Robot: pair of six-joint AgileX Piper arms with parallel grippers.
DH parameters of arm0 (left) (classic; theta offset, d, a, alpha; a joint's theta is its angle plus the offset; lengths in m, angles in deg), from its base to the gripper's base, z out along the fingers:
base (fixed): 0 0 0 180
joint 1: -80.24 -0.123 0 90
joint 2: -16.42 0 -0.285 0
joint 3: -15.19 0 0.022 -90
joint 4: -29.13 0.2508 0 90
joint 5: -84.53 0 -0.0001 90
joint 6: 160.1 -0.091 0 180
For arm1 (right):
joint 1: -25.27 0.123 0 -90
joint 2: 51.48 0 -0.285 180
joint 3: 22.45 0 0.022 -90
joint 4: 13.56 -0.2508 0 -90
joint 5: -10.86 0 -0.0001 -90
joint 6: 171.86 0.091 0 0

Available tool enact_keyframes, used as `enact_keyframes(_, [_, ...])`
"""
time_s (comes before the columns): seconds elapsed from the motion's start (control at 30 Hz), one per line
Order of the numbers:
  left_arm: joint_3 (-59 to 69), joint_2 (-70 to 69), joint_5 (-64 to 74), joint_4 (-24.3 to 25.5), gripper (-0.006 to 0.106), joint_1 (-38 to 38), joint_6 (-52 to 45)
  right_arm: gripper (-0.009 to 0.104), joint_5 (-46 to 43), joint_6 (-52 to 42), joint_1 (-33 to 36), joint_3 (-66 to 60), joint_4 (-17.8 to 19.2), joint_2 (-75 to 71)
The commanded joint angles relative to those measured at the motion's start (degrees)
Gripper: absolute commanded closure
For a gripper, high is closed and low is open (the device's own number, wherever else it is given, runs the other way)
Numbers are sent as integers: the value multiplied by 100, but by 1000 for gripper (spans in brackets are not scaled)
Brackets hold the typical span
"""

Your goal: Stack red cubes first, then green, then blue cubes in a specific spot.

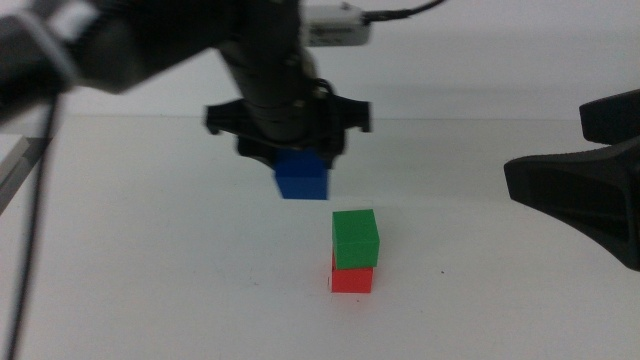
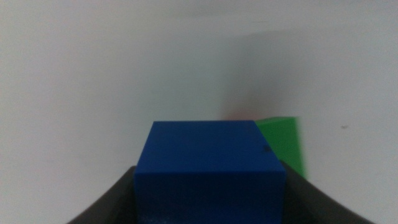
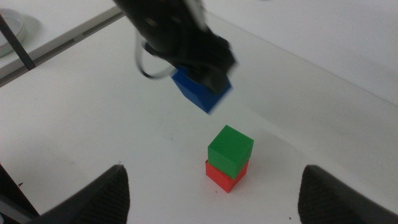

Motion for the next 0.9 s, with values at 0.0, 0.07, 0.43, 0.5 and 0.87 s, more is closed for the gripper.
enact_keyframes(0.0, [-287,267,79,46,102,174,390,2,-53,10,8,-15,19,-21])
enact_keyframes(0.07, [-493,490,79,-38,102,265,442,2,-53,10,8,-15,19,-21])
enact_keyframes(0.43, [-753,1095,79,-303,102,427,610,2,-53,10,8,-15,19,-21])
enact_keyframes(0.5, [-761,1161,79,-358,102,427,620,2,-53,10,8,-15,19,-21])
enact_keyframes(0.87, [-750,1334,79,-487,102,427,541,2,-53,10,8,-15,19,-21])
